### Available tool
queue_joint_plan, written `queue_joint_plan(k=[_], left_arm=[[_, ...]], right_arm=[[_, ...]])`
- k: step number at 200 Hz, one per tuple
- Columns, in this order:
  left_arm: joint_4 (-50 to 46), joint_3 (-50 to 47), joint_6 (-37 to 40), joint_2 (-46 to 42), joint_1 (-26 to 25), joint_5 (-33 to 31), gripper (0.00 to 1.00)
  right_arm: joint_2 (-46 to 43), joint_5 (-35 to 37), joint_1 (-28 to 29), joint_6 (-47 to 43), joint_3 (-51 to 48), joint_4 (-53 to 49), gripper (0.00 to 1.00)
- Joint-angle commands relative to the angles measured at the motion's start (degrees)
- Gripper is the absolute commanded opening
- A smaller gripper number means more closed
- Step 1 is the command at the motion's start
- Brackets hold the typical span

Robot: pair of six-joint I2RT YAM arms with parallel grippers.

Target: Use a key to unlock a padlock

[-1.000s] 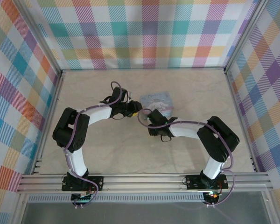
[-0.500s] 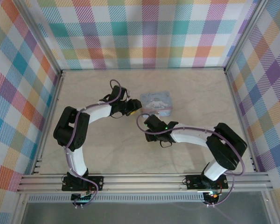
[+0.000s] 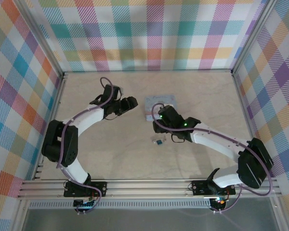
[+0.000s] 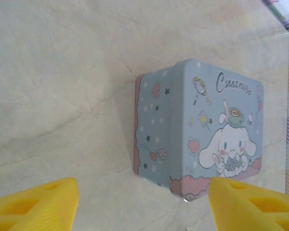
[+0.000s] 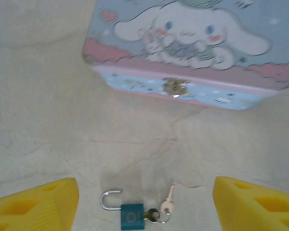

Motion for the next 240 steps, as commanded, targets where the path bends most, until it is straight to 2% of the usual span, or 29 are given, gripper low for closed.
queue_joint_plan(k=[1,4,8,12,32,45,57,71,86,91,96,109,125,153,166,175,191,200,208,218,232,240], left_arm=[[-4.03,-1.46,4.09,-4.71,0.65,-3.88,0.78],[-4.34,-1.57,4.40,-5.28,0.65,-4.46,0.96],[-4.66,-1.80,4.88,-5.93,0.65,-5.25,1.00],[-5.06,-1.98,5.37,-6.61,0.65,-6.15,1.00],[-8.22,-2.83,8.32,-9.57,0.65,-12.45,1.00],[-9.32,-3.67,10.28,-11.41,0.65,-19.80,1.00],[-10.03,-4.68,12.12,-12.75,1.01,-27.37,1.00],[-8.29,-6.70,15.74,-14.05,1.96,-31.93,1.00],[-1.89,-11.45,20.57,-16.13,1.97,-41.76,1.00],[0.29,-13.33,21.58,-16.83,2.16,-45.34,1.00],[2.72,-15.12,23.03,-17.37,2.74,-46.95,1.00],[8.33,-19.37,27.11,-18.50,4.61,-47.08,1.00],[13.84,-23.09,27.23,-17.85,7.50,-47.29,1.00],[23.05,-25.88,28.67,-12.72,9.44,-46.74,1.00],[27.94,-26.92,31.36,-10.21,9.52,-46.54,1.00],[31.34,-28.23,32.42,-8.94,9.66,-47.00,1.00],[43.26,-33.49,34.30,-7.86,10.05,-45.51,1.00],[50.21,-36.63,34.48,-6.92,10.97,-43.26,1.00],[48.38,-36.98,33.53,-7.96,11.78,-41.36,1.00],[51.38,-38.36,33.96,-7.58,12.81,-37.46,1.00],[53.58,-39.52,34.12,-7.26,14.49,-31.52,1.00],[58.54,-41.01,34.97,-5.40,15.07,-28.12,1.00]], right_arm=[[-3.42,0.12,-3.99,-2.69,1.42,-2.23,0.80],[-3.68,0.03,-4.64,-2.91,1.50,-2.37,0.81],[-3.97,-0.21,-5.51,-3.26,1.55,-2.45,0.96],[-4.22,-0.34,-6.39,-3.53,1.63,-2.46,1.00],[-5.37,-0.30,-10.78,-4.47,0.92,-1.34,1.00],[-6.63,1.71,-13.22,-5.11,-0.84,1.02,1.00],[-7.73,6.38,-15.07,-6.04,-3.28,3.98,1.00],[-8.12,13.68,-17.32,-6.83,-6.14,7.13,1.00],[-9.39,19.42,-18.47,-14.44,-13.42,18.74,1.00],[-10.01,23.20,-18.92,-15.37,-16.20,22.01,1.00],[-10.64,24.08,-19.95,-15.58,-18.38,24.47,1.00],[-12.30,22.86,-23.26,-14.75,-22.30,27.61,1.00],[-13.15,21.42,-25.92,-16.49,-24.76,30.73,1.00],[-8.52,20.39,-29.75,-18.33,-27.93,36.54,1.00],[-6.30,18.34,-30.39,-21.92,-31.93,47.61,1.00],[-6.68,17.95,-30.33,-22.97,-33.01,50.46,1.00],[-7.33,14.22,-31.75,-25.21,-38.76,65.69,1.00],[-7.35,11.00,-33.54,-24.52,-39.60,67.69,1.00],[-7.17,6.80,-35.15,-24.43,-39.33,67.17,1.00],[-5.64,2.21,-36.52,-24.71,-39.58,69.98,1.00],[-0.93,-3.45,-37.92,-25.88,-39.80,76.54,1.00],[3.71,-5.78,-38.32,-26.73,-39.31,80.34,1.00]])
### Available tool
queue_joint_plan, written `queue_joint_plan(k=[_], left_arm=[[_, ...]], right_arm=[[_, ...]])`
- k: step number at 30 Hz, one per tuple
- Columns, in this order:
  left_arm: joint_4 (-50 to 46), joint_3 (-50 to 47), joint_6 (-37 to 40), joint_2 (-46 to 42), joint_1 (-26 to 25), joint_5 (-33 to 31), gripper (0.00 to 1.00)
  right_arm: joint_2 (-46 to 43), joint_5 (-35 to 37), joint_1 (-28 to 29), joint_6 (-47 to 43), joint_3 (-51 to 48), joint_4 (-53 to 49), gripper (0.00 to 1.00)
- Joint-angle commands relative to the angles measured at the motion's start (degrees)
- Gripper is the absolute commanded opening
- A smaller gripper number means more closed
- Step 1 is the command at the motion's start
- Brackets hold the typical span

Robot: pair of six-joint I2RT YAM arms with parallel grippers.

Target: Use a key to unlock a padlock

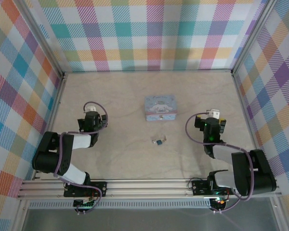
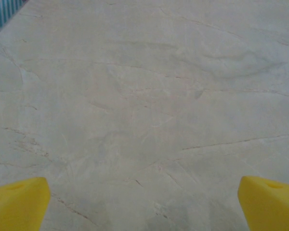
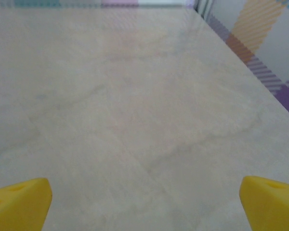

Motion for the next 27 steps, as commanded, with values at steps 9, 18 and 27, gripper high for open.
queue_joint_plan(k=[9,18,27], left_arm=[[13.58,-1.96,2.43,1.87,2.69,11.32,1.00],[13.71,-1.92,2.46,1.95,2.69,11.26,1.00],[13.83,-2.00,2.37,1.77,2.66,11.25,1.00]], right_arm=[[13.75,-16.84,-5.27,-0.20,7.00,9.97,1.00],[13.67,-16.98,-6.01,0.58,7.32,9.27,1.00],[13.50,-17.07,-6.02,0.68,7.21,9.32,1.00]])
